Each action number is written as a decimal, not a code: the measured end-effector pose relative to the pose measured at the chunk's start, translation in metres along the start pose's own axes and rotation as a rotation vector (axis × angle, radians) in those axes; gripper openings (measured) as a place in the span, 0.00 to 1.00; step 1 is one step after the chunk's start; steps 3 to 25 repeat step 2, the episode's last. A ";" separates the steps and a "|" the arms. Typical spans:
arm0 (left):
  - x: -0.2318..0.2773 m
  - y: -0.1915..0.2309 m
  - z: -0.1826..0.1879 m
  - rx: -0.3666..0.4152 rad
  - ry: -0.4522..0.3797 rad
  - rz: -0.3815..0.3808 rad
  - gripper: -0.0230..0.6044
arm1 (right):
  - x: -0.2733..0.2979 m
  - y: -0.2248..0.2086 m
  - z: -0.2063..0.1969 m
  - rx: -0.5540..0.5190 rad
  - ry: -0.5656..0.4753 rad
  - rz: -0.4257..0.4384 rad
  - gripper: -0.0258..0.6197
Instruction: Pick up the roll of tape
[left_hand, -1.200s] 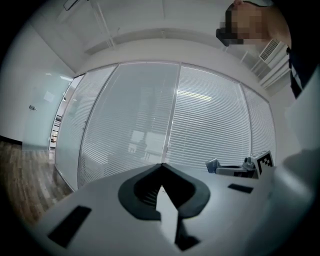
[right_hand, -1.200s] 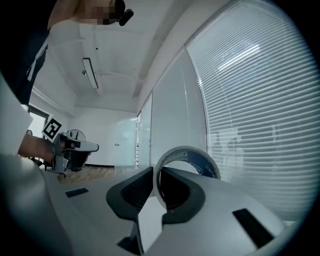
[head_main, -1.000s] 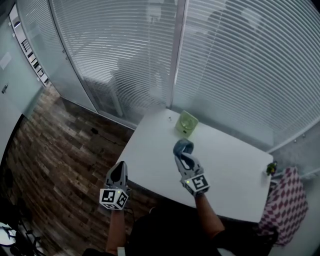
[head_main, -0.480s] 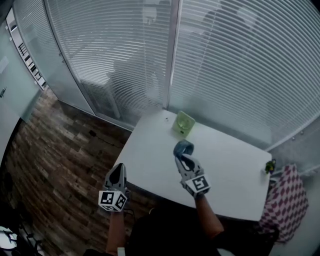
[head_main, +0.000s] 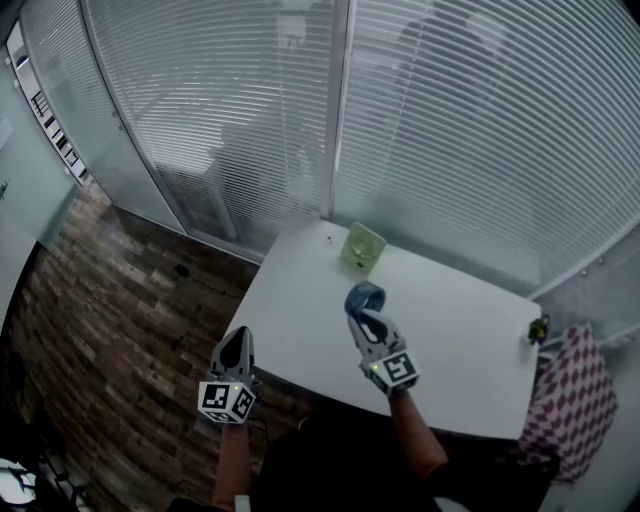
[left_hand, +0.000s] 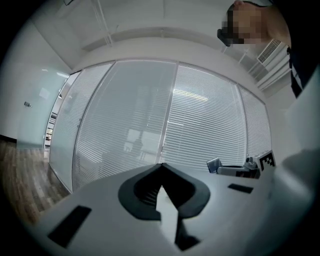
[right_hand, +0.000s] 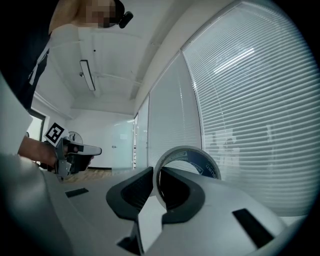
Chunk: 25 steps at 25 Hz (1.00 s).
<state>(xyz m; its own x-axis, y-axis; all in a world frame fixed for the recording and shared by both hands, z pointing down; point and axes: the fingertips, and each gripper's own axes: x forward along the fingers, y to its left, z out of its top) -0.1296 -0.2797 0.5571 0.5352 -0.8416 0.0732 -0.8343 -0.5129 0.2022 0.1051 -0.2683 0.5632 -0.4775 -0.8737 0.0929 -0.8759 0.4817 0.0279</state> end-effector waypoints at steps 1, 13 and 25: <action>0.000 0.000 -0.001 -0.002 0.001 0.003 0.05 | 0.000 0.000 0.000 0.003 0.003 0.000 0.11; -0.001 0.001 -0.001 -0.004 0.001 0.007 0.05 | 0.000 0.001 -0.001 0.007 0.007 0.001 0.11; -0.001 0.001 -0.001 -0.004 0.001 0.007 0.05 | 0.000 0.001 -0.001 0.007 0.007 0.001 0.11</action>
